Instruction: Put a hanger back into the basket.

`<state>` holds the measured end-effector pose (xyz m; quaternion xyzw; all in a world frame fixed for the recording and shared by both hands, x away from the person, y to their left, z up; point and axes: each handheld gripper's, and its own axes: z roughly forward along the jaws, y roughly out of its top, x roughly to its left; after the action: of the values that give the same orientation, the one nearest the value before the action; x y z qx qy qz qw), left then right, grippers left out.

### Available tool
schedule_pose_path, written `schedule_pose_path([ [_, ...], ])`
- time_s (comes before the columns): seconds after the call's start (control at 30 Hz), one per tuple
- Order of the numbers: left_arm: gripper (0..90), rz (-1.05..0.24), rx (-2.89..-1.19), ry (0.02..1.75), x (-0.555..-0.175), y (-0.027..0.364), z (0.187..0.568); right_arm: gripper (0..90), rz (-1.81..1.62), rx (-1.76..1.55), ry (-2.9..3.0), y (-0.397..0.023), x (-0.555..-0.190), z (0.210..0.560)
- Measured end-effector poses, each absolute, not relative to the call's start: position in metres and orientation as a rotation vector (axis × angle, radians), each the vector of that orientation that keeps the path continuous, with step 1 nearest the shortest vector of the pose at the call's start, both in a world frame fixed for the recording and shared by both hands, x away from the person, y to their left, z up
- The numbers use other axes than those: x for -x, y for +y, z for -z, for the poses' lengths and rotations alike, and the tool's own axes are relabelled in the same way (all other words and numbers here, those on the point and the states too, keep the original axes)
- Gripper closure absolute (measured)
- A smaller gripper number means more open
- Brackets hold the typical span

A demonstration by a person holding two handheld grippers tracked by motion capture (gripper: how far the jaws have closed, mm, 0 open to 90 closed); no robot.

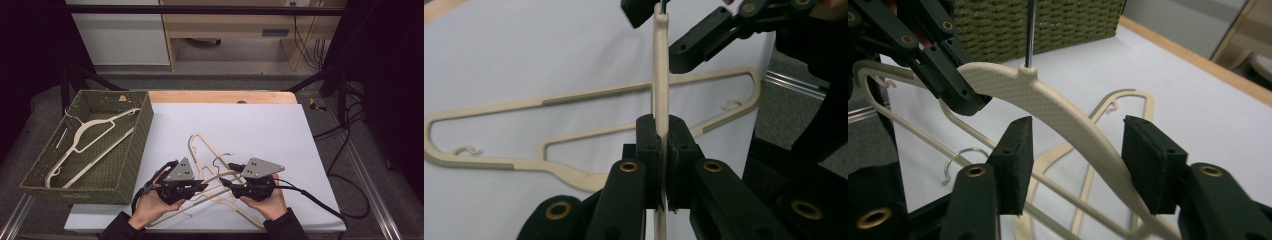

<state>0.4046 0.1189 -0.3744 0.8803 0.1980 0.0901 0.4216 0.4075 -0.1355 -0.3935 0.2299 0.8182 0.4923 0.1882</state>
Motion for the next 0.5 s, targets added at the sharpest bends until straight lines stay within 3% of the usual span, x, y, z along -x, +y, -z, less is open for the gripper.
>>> schedule_pose_path([
  [0.5,86.6,-0.363,-2.055,0.724,-0.411,0.155,0.355,19.0,-1.479,-0.904,2.112,-0.186,-0.416,0.384],
])
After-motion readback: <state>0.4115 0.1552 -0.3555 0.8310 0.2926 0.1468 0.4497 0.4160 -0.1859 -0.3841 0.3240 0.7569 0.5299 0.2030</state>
